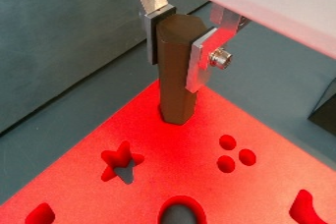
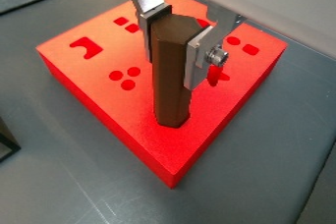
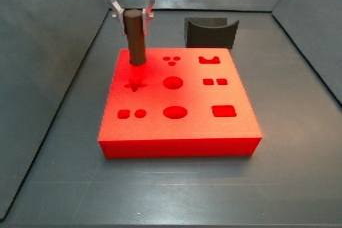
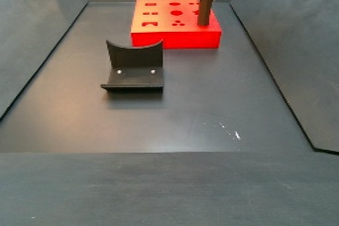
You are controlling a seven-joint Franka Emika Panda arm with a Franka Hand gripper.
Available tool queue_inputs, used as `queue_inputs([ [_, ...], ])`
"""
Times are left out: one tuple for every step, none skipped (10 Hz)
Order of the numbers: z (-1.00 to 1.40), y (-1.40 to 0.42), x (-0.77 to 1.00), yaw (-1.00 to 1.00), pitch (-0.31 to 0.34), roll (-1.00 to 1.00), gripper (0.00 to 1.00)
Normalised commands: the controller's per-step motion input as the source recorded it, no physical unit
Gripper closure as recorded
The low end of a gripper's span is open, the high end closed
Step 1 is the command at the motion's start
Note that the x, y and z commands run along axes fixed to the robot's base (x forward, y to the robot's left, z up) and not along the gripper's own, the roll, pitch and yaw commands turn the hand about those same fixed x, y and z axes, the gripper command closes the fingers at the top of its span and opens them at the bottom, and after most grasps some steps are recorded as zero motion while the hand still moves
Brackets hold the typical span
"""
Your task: Insert the hexagon object.
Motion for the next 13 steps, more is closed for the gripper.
queue_inputs([
  [-0.27,0.0,0.0,0.09,-0.163,0.08,1.0],
  [-0.17,-0.13,0.0,0.03,-0.153,0.2,1.0],
  [-0.41,-0.13,-0.03,0.03,-0.189,0.32,1.0],
  [-0.51,-0.13,-0.03,0.0,-0.199,0.32,1.0],
  [-0.53,-0.11,-0.01,0.0,-0.194,0.32,1.0],
  [-0.46,-0.05,0.0,0.0,-0.137,0.22,1.0],
  [-0.59,-0.03,0.22,0.0,0.071,0.08,1.0],
  [-0.59,-0.08,0.45,-0.08,0.321,0.01,1.0],
  [-0.58,0.0,0.25,-0.11,0.33,0.0,1.0],
  [-0.59,0.0,0.25,-0.1,0.323,0.0,1.0],
  [-0.69,0.0,0.22,-0.07,0.27,0.0,1.0],
  [-0.91,0.0,0.05,-0.03,0.124,0.09,1.0],
  [-0.85,0.0,0.09,-0.04,0.157,0.08,1.0],
])
